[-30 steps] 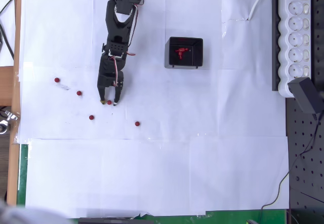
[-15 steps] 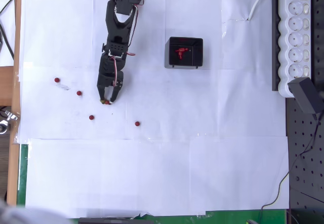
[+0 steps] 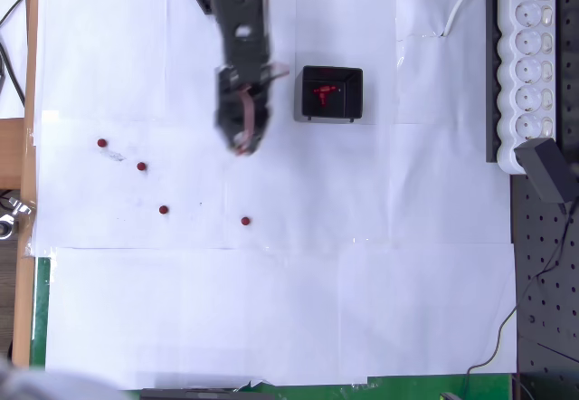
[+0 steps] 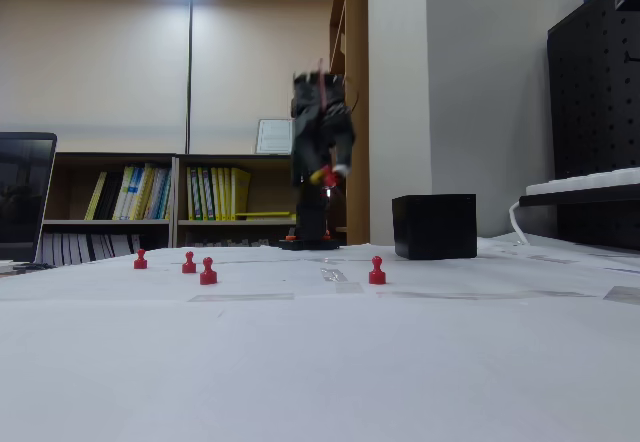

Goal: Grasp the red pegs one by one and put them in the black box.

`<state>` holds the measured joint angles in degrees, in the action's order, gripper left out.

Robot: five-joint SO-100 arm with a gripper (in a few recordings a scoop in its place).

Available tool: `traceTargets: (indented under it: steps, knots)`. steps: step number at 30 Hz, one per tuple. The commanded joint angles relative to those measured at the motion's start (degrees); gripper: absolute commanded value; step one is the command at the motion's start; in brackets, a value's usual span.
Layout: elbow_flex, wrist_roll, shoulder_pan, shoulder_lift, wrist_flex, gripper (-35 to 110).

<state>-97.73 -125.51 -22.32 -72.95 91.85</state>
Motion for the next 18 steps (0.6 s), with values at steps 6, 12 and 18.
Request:
traceTargets:
  steps: [6, 12, 18]
  knots:
    - [-9.3, -14.1, -24.3, -5.7, 4.4, 0]
    - [-5.4, -15.3, -25.5, -13.0, -4.0, 0]
    - [2.2, -12.8, -23.7, -16.4, -12.2, 0]
